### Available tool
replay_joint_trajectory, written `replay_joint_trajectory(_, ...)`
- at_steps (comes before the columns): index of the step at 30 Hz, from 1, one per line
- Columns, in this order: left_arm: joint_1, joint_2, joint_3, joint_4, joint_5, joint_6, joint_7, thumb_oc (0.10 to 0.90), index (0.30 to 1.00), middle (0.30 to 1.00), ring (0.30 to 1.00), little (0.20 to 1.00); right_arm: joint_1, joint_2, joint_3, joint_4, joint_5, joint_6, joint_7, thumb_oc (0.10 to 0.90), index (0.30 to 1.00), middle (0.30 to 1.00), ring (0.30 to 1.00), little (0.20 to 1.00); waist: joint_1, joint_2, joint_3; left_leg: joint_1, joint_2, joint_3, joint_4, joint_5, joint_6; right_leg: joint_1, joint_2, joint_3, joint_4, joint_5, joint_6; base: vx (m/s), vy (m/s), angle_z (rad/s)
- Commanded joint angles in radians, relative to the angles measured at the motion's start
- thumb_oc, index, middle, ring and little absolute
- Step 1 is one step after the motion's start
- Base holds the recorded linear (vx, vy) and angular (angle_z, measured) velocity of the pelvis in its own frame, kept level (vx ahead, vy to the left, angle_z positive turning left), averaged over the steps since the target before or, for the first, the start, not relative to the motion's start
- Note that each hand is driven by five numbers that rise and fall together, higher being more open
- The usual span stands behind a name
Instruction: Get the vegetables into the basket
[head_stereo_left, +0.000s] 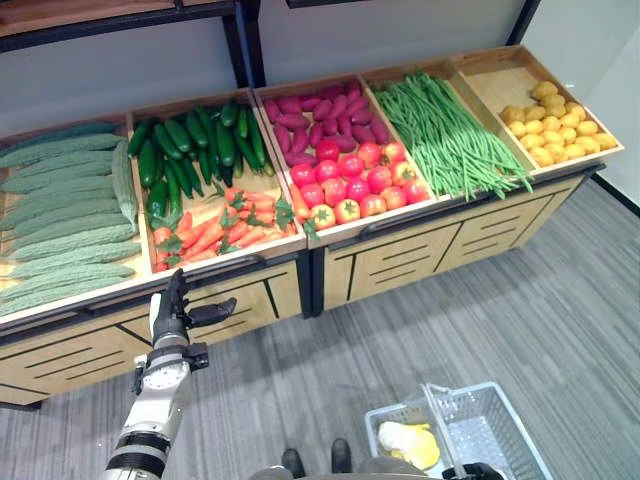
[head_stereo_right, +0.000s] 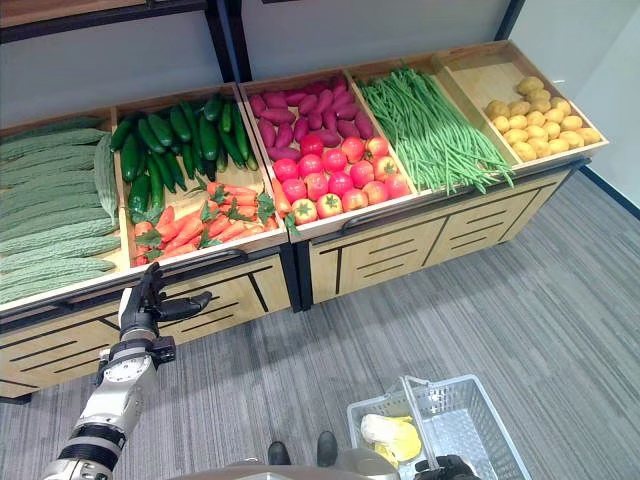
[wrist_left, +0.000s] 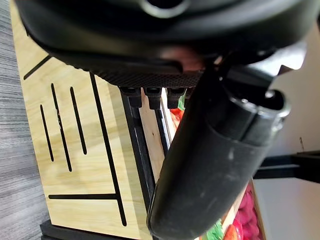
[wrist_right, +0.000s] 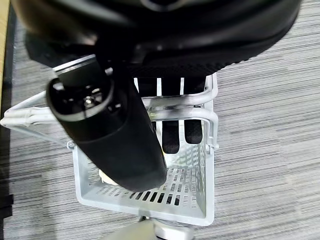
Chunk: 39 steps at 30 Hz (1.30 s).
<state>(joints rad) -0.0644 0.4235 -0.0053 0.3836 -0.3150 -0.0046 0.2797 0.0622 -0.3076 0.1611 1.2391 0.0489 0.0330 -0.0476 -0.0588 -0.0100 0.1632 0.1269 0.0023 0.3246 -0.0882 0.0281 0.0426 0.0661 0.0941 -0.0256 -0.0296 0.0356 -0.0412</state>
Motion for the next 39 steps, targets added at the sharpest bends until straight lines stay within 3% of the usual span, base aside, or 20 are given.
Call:
replay_joint_trajectory(1,-0.174,0.113,0.027,-0.044,0.051,-0.069,0.014,0.900,1.000,1.000,1.000,1.000,-0.002,-0.012,-0.010,0.048,-0.009,-0.015,0.010,0.400,0.300,0.300,0.300,0.300,-0.016,-0.001,-0.060,0.059,-0.007,-0.007,0.001,-0.127,-0.025,-0.047,-0.127,0.065,-0.021,-0.014,0.153,0.05,-0.025,0.01)
replay_joint_trajectory(6,-0.306,0.199,-0.005,0.042,0.117,-0.052,0.038,0.900,1.000,1.000,1.000,1.000,-0.006,-0.025,-0.006,0.055,-0.006,-0.013,0.010,0.400,0.300,0.300,0.300,0.300,-0.037,0.016,-0.062,0.048,-0.006,0.004,0.001,-0.124,-0.030,-0.058,-0.126,0.075,-0.024,-0.012,0.154,0.04,-0.019,-0.04)
replay_joint_trajectory(11,-0.552,0.377,-0.122,0.333,0.229,-0.020,0.100,0.900,1.000,1.000,1.000,1.000,-0.020,-0.058,0.022,0.068,0.002,-0.021,0.004,0.400,0.300,0.300,0.300,0.300,-0.069,0.047,-0.063,-0.007,-0.003,0.028,0.001,-0.105,-0.043,-0.115,-0.124,0.091,-0.036,0.008,0.159,0.03,-0.027,-0.11)
replay_joint_trajectory(15,-0.704,0.454,-0.231,0.520,0.270,-0.004,0.084,0.900,1.000,1.000,1.000,1.000,-0.032,-0.075,0.049,0.058,0.006,-0.032,-0.004,0.400,0.300,0.300,0.300,0.300,-0.083,0.061,-0.062,-0.055,0.004,0.037,0.001,-0.090,-0.052,-0.166,-0.120,0.096,-0.037,0.020,0.158,0.02,-0.038,-0.11)
replay_joint_trajectory(19,-0.816,0.466,-0.320,0.616,0.319,0.022,0.092,0.900,1.000,1.000,1.000,1.000,-0.045,-0.078,0.060,0.056,0.024,-0.035,-0.017,0.400,0.300,0.300,0.300,0.300,-0.090,0.067,-0.051,-0.092,0.007,0.036,0.001,-0.078,-0.055,-0.205,-0.117,0.098,-0.031,0.023,0.156,0.01,-0.042,-0.04)
replay_joint_trajectory(21,-0.939,0.499,-0.426,0.734,0.392,0.040,0.084,0.900,1.000,1.000,1.000,1.000,-0.087,-0.085,0.082,0.045,0.061,-0.043,-0.032,0.400,0.300,0.300,0.300,0.300,-0.098,0.071,-0.018,-0.143,0.012,0.043,0.001,-0.059,-0.059,-0.264,-0.110,0.108,-0.021,0.035,0.156,-0.04,-0.093,-0.07)
replay_joint_trajectory(27,-1.001,0.505,-0.502,0.876,0.453,0.065,0.041,0.900,1.000,1.000,1.000,1.000,-0.126,-0.087,0.100,0.047,0.091,-0.045,-0.045,0.400,0.300,0.300,0.300,0.300,-0.104,0.078,0.025,-0.177,0.019,0.074,0.001,-0.047,-0.065,-0.306,-0.100,0.131,-0.022,0.053,0.156,0.01,-0.049,-0.19)
replay_joint_trajectory(39,-0.972,0.457,-0.456,0.967,0.417,0.091,-0.035,0.900,1.000,1.000,1.000,1.000,-0.159,-0.109,0.108,0.059,0.098,-0.026,-0.042,0.400,0.300,0.300,0.300,0.300,-0.112,0.105,0.074,-0.200,0.025,0.093,0.001,-0.040,-0.074,-0.335,-0.093,0.145,-0.029,0.055,0.147,0.04,-0.036,-0.12)
